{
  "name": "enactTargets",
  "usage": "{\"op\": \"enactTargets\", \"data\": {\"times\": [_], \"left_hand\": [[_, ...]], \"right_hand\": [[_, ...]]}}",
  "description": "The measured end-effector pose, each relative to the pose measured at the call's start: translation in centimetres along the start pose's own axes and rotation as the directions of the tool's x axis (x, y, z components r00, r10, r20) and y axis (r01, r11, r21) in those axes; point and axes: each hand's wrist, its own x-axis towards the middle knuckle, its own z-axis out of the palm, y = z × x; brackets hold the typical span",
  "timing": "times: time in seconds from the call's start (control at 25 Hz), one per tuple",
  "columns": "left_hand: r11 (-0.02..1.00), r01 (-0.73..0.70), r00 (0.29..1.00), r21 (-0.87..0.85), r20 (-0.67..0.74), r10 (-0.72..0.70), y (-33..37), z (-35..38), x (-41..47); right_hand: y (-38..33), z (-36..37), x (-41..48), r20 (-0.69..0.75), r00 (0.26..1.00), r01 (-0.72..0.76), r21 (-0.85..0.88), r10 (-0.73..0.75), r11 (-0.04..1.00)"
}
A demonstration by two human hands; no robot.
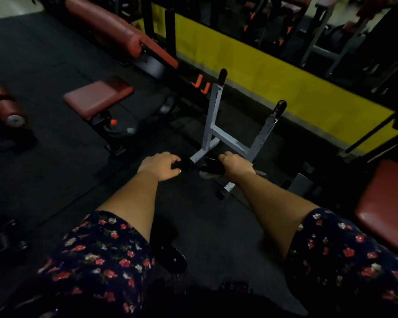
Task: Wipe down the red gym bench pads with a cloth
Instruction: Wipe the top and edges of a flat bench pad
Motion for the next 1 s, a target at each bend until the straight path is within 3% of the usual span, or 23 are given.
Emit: {"op": "enactTargets", "data": {"times": [0.28,0.6,1.0], "left_hand": [[0.997,0.073,0.997,0.017,-0.023,-0.073,-3.2,-3.1,6.7],[0.971,0.228,0.967,-0.073,-0.098,-0.234,-4.7,-8.3,18.1],[0.873,0.45,0.873,-0.185,-0.112,-0.474,-8.0,-11.8,25.0]], "right_hand": [[-0.2,-3.8,9.6,-0.012,0.994,0.106,-0.052,-0.107,0.993],[1.6,-9.7,24.4,-0.02,0.939,0.341,-0.078,-0.343,0.937],[1.1,-15.8,37.9,-0.011,0.846,0.523,-0.183,-0.534,0.833]]}}
